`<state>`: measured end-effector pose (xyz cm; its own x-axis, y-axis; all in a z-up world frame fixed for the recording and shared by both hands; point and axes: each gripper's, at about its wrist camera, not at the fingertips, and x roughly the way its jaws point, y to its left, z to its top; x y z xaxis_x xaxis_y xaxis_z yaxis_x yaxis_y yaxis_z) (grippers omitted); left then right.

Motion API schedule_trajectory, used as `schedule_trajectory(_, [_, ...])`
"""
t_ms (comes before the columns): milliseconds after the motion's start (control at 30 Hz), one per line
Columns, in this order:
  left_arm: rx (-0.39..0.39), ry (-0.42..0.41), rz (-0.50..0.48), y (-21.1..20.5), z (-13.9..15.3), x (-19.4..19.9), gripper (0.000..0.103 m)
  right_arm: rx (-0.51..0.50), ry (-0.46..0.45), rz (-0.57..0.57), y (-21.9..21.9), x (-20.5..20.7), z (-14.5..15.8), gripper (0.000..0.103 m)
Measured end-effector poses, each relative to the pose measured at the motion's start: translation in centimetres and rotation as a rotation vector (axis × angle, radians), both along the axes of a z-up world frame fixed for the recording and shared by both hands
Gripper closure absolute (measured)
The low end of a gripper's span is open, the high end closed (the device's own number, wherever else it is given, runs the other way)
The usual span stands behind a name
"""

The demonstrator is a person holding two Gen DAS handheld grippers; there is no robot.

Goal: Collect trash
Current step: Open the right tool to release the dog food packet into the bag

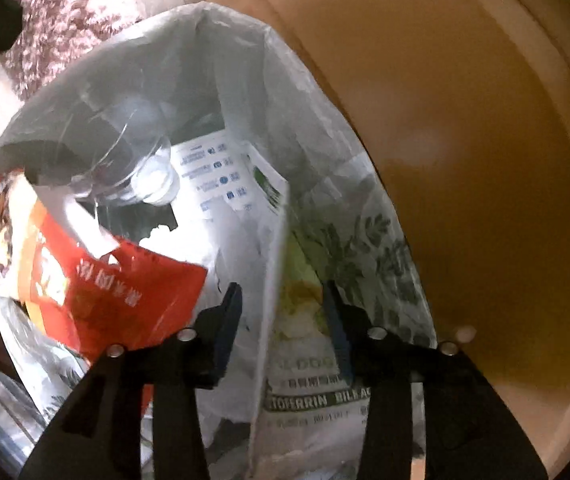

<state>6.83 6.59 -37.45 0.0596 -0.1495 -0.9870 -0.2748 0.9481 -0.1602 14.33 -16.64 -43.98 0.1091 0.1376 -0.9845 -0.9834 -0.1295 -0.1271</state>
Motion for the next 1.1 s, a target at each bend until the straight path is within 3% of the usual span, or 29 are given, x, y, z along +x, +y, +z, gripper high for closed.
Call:
schedule_trajectory(133, [-0.004,0.006,0.011,0.2,-0.1,-0.1,0.031,0.021,-0.029,-0.019,-0.3,-0.2,1.1,0.060])
schedule_trajectory(433, [-0.001,0.002,-0.009,-0.5,0.2,-0.3,0.031,0.069,-0.057,-0.077,-1.3,-0.9,3.2,0.047])
schedule_trajectory(633, [-0.003,-0.016,-0.026,-1.2,0.8,-0.5,0.031,0.112,-0.078,-0.146,-2.6,-1.4,5.2,0.032])
schedule_trajectory(700, [-0.001,-0.025,-0.034,-1.4,1.1,-0.5,0.031,0.123,-0.080,-0.172,-3.3,-3.0,7.0,0.021])
schedule_trajectory(867, [-0.008,-0.046,-0.055,-2.1,1.8,-0.7,0.031,0.152,-0.074,-0.216,-4.0,-3.6,8.8,0.010])
schedule_trajectory(967, [-0.001,-0.064,-0.069,-2.4,2.2,-0.9,0.019,0.157,-0.067,-0.227,-4.4,-4.3,9.7,0.009])
schedule_trajectory(1100, [0.004,-0.077,-0.080,-2.7,2.7,-0.9,0.016,0.165,-0.082,-0.232,-4.9,-5.4,10.7,0.009])
